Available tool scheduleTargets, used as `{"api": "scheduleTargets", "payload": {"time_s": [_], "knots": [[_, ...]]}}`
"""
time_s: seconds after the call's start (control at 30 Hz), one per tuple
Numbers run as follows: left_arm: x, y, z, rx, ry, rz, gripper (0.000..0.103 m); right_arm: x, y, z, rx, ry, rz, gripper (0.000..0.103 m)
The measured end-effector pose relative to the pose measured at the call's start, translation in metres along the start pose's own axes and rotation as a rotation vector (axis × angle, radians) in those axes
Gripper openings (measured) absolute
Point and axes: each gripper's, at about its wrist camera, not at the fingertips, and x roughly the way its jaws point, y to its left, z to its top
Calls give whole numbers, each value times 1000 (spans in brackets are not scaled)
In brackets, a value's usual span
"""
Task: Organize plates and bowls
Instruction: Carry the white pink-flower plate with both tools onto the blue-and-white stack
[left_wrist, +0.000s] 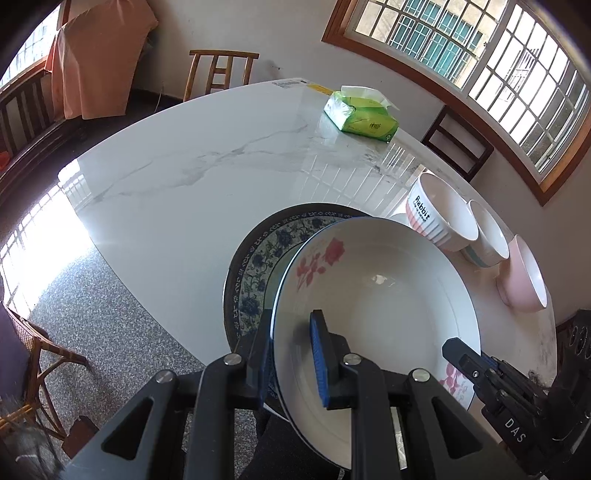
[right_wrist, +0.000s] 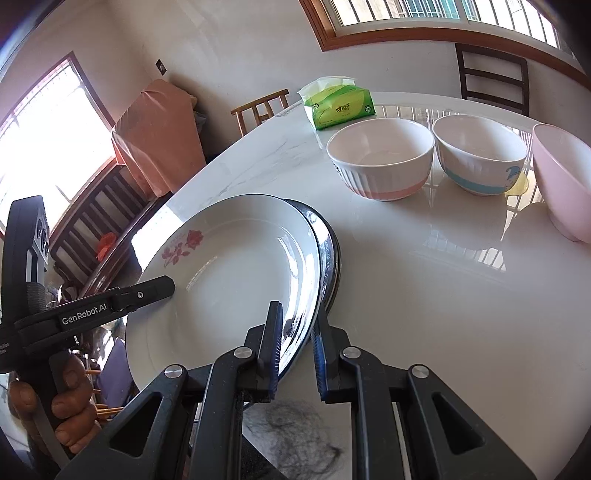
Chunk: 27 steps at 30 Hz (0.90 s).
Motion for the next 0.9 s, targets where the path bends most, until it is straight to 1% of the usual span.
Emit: {"api": "scheduleTargets", "payload": {"time_s": [0.43, 0.9], "knots": [[11, 7, 9, -14, 3, 14, 19, 17, 3, 5, -3, 29, 0, 15], [16, 12, 9, -24, 18, 10, 19, 23, 7, 5, -13, 32, -11, 15]]}}
